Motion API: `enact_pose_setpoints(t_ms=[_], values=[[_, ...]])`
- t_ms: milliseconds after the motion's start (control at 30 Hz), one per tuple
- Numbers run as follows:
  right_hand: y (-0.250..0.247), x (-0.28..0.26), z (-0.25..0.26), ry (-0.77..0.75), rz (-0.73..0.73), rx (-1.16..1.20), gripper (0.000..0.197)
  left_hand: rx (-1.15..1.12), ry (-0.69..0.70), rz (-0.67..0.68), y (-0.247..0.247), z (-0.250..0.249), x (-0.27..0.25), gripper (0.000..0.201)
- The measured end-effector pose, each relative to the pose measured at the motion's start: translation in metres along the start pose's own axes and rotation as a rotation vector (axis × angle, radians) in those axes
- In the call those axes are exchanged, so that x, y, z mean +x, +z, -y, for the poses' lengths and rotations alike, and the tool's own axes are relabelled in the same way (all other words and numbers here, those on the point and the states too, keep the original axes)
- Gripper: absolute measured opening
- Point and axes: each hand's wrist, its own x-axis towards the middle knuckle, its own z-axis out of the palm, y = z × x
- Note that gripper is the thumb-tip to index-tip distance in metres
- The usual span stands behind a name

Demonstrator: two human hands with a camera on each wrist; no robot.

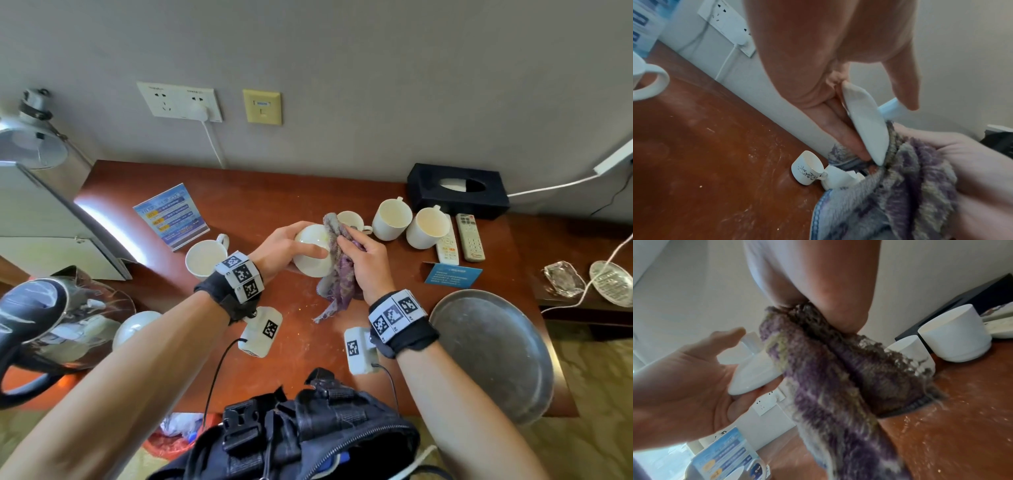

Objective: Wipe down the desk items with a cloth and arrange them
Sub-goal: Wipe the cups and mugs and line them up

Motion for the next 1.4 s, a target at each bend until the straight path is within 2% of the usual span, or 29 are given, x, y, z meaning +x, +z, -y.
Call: enact_pose_setpoints(t_ms=[100, 200, 367, 600, 833, 967, 1133, 1233, 1400], values=[[-0.001, -0.007, -0.006, -0.019, -0.059, 0.014, 0.034, -0.033, -0.002, -0.061, 0.004, 0.006, 0.003, 0.044], [-0.002, -0.011, -0.008, -0.043, -0.138, 0.08, 0.036, -0.126, -0.03, -0.139, 0.01, 0.013, 0.005, 0.044], [-0.001, -0.016, -0.009, -0.082, -0.122, 0.01, 0.04, -0.268, 0.001, -0.183, 0.02, 0.017, 0.004, 0.05], [0.002, -0.017, -0.012, -0.051, -0.226, 0.006, 0.041, -0.272, 0.081, -0.17, 0.041, 0.018, 0.003, 0.055], [-0.011, -0.025, -0.006, -0.154, -0.15, -0.193, 0.039, -0.256, 0.063, -0.129, 0.035, 0.013, 0.002, 0.046], [-0.016, -0.016, 0.011, -0.227, -0.055, -0.322, 0.034, -0.198, 0.017, -0.033, 0.03, 0.015, -0.002, 0.053], [-0.017, -0.011, 0.024, -0.26, 0.123, -0.386, 0.032, -0.264, 0.073, -0.092, 0.026, 0.005, -0.001, 0.054], [-0.019, -0.021, 0.011, -0.295, 0.146, -0.332, 0.037, -0.263, 0.066, -0.08, 0.021, -0.001, 0.0, 0.054], [-0.021, -0.008, 0.019, -0.161, 0.104, -0.288, 0.033, -0.142, 0.018, 0.018, 0.02, 0.004, -0.006, 0.056]])
